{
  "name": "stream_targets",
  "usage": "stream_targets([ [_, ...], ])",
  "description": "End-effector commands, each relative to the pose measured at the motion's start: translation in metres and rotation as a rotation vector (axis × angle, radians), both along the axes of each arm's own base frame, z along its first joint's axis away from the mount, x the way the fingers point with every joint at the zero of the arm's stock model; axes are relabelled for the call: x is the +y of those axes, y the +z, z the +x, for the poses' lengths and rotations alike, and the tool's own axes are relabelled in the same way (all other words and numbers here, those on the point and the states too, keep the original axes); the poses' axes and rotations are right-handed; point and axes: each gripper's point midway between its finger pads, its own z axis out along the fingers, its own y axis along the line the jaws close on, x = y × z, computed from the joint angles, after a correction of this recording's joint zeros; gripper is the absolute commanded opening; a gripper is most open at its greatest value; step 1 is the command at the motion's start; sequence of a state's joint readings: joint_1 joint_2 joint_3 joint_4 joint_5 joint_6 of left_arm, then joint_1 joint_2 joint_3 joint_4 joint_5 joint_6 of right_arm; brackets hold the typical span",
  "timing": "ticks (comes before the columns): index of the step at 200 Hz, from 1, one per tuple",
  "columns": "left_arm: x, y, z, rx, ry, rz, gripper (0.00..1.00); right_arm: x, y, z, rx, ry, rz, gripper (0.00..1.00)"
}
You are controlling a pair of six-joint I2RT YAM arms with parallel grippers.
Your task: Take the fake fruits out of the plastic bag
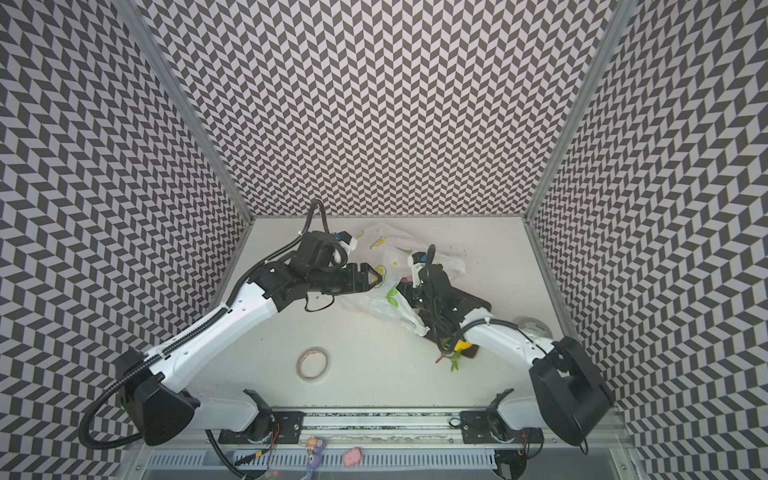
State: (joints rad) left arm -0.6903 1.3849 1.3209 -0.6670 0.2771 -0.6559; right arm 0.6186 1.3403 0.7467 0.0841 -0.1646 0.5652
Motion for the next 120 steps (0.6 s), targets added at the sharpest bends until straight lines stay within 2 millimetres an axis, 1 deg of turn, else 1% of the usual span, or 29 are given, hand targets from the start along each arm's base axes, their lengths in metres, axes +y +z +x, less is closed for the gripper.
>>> stream_targets([
  [1,-0.011,0.0,-0.005,0.014,-0.031,0.017,0.87,0.005,0.02,-0.004,-0.025,0.001,0.131,0.92],
  [21,-0.022,-0.005,-0.008,0.014,-0.075,0.002,0.89,0.014,0.026,-0.011,-0.046,0.064,0.191,0.91],
  [45,-0.025,-0.013,-0.011,0.036,-0.092,-0.003,0.9,0.023,0.038,-0.017,-0.078,0.12,0.268,0.91],
  [58,-0.025,-0.012,-0.011,0.032,-0.094,-0.005,0.9,0.027,0.038,-0.019,-0.071,0.14,0.287,0.9],
  [85,-0.026,-0.01,-0.015,0.028,-0.108,-0.013,0.87,0.034,0.027,-0.009,-0.021,0.125,0.284,0.89],
  [104,-0.019,-0.006,-0.02,0.02,-0.096,-0.004,0.86,0.039,0.018,0.003,0.022,0.102,0.258,0.87],
  [120,-0.01,-0.006,-0.025,0.017,-0.077,0.006,0.87,0.045,0.019,0.011,0.036,0.096,0.268,0.86],
])
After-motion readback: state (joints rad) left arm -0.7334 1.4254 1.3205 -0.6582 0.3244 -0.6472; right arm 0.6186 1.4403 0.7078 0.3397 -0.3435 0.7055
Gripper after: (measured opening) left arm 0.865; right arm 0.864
